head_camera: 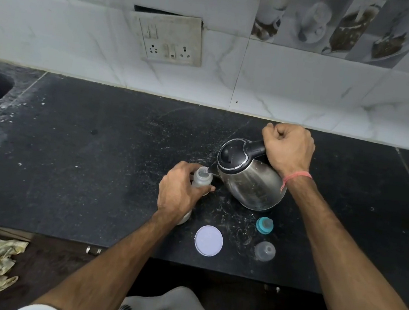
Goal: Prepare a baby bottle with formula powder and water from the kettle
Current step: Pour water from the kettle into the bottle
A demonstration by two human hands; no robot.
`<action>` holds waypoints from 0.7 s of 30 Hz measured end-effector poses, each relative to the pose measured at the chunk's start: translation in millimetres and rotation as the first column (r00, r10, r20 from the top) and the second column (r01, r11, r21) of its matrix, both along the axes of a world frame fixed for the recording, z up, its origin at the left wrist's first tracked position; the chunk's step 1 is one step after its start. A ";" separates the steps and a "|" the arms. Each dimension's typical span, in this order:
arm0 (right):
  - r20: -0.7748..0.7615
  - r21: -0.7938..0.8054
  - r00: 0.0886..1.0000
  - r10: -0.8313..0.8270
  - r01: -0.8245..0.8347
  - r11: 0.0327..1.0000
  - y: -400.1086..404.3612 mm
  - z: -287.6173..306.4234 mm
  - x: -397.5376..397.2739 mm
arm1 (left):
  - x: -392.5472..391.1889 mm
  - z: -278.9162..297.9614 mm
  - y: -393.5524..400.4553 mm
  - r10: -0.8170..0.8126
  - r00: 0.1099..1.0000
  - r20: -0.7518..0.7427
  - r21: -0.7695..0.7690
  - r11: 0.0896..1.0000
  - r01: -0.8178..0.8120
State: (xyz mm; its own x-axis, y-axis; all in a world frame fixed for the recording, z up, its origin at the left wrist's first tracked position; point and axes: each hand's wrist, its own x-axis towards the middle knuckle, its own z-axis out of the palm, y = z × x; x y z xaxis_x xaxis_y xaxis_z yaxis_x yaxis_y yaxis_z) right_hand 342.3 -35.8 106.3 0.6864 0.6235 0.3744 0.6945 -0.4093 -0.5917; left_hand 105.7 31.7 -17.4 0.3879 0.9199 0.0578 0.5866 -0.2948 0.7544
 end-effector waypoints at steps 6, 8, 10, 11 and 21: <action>0.017 -0.004 1.000 0.000 0.000 1.000 0.6 -0.3 0.9 | 0.1 -0.8 0.2 -0.005 1.000 -0.020 0.011 1.000 0.005; 0.014 -0.005 1.000 0.001 -0.001 1.000 0.0 -1.2 1.4 | 0.3 -1.4 0.7 -0.003 1.000 -0.022 0.011 1.000 0.003; 0.018 -0.008 1.000 0.000 0.000 1.000 0.2 -1.2 1.4 | 0.5 -1.1 0.1 -0.002 1.000 -0.025 0.012 1.000 0.002; 0.019 -0.011 1.000 0.000 0.000 1.000 0.4 -1.2 1.8 | 0.5 -1.0 0.1 -0.002 1.000 -0.025 0.014 1.000 0.002; 0.016 -0.016 1.000 0.003 -0.003 1.000 1.2 -2.8 4.8 | 2.5 -2.6 0.6 0.002 0.999 -0.037 0.017 1.000 -0.001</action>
